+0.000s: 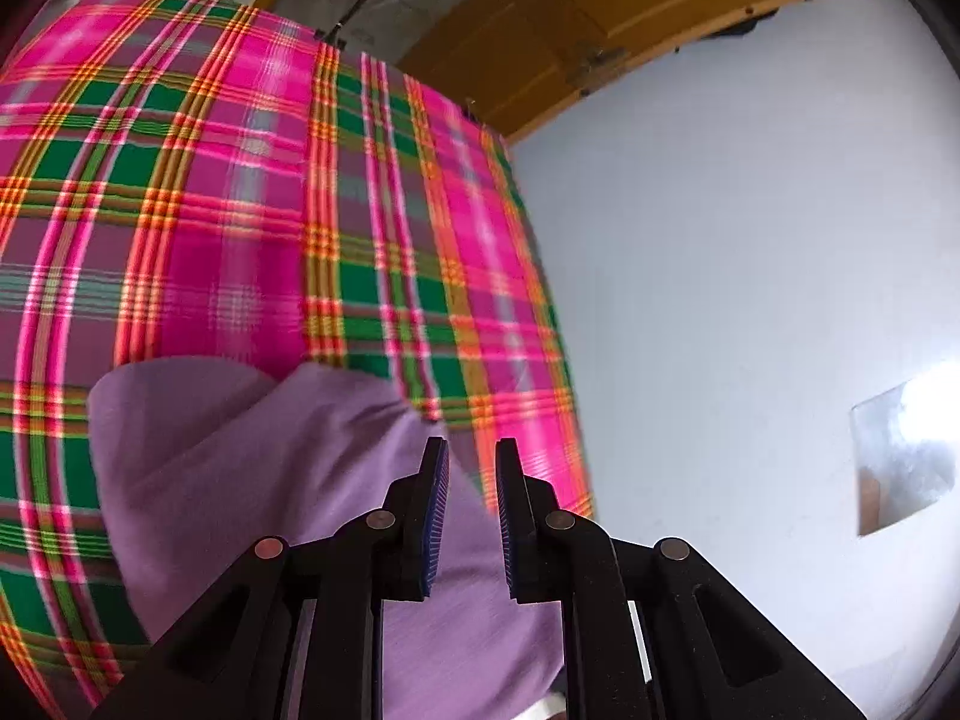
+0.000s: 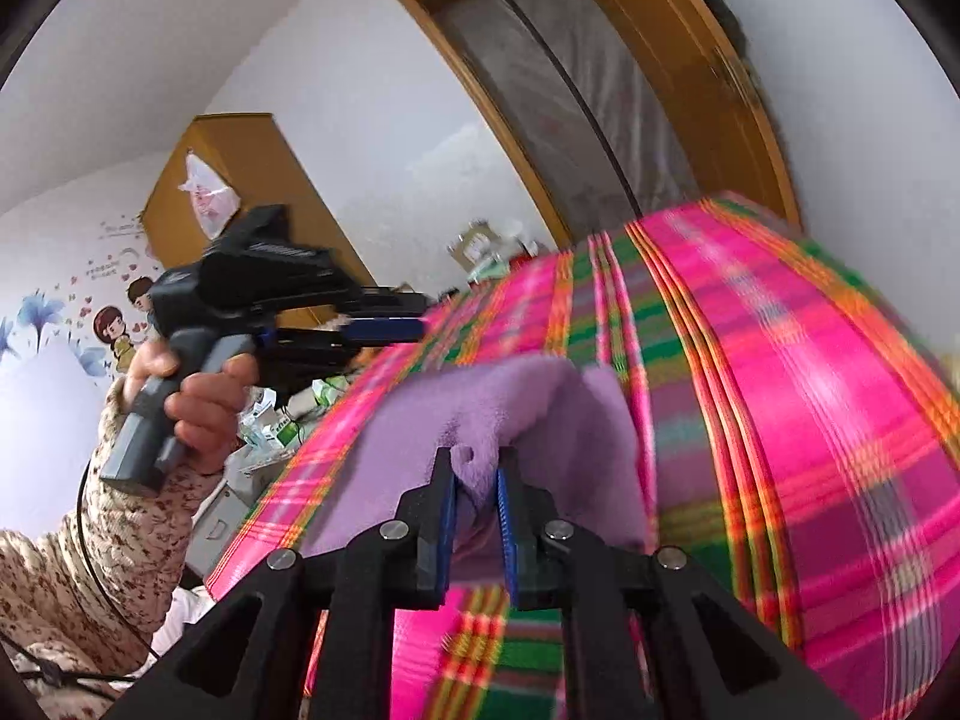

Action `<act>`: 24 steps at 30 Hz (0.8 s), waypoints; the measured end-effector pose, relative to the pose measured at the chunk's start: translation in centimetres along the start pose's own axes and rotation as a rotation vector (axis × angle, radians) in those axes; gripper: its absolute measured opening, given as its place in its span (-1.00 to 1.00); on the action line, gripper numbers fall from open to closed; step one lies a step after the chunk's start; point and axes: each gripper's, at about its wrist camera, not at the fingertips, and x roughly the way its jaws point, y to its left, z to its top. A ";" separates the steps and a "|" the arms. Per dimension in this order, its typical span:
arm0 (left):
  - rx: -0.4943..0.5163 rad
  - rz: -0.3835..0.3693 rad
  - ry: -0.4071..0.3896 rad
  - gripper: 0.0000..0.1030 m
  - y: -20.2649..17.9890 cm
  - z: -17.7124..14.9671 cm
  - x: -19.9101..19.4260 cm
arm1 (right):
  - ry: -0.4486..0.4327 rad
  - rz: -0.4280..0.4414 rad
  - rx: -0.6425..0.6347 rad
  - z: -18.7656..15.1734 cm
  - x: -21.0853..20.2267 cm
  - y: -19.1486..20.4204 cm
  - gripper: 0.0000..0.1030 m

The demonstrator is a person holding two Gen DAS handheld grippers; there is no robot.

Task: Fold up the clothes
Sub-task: 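Lower the folded purple garment onto the bed and open both grippers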

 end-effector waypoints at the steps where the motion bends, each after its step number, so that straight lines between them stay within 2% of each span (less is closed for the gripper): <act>1: 0.003 0.004 0.000 -0.71 0.4 -0.3 -0.1 | 0.019 0.009 0.017 -0.1 0.1 -0.6 -0.70; 5: 0.007 0.037 -0.013 -0.71 2.6 -1.6 -1.0 | 0.095 0.049 0.084 -0.7 0.8 -3.1 -0.66; 8: -0.014 0.054 -0.023 -0.71 4.6 -2.8 -1.8 | 0.151 0.112 0.112 -0.3 1.5 -4.3 -0.59; 12: -0.042 0.044 -0.051 -0.71 6.8 -4.5 -3.1 | 0.181 0.186 0.172 1.0 2.7 -5.9 -0.25; 14: -0.042 0.040 -0.066 -0.70 7.4 -5.2 -3.8 | 0.196 0.224 0.202 1.7 3.4 -6.8 -0.20; 20: -0.074 0.021 -0.072 -0.68 9.3 -6.4 -4.1 | 0.299 0.240 0.253 3.7 7.8 -7.9 -0.19; 23: -0.081 0.013 -0.068 -0.65 10.1 -6.8 -4.3 | 0.358 0.281 0.299 4.3 10.4 -8.2 -0.21; 24: -0.083 0.019 -0.070 -0.65 10.2 -6.9 -4.3 | 0.370 0.280 0.300 4.5 11.0 -8.0 -0.46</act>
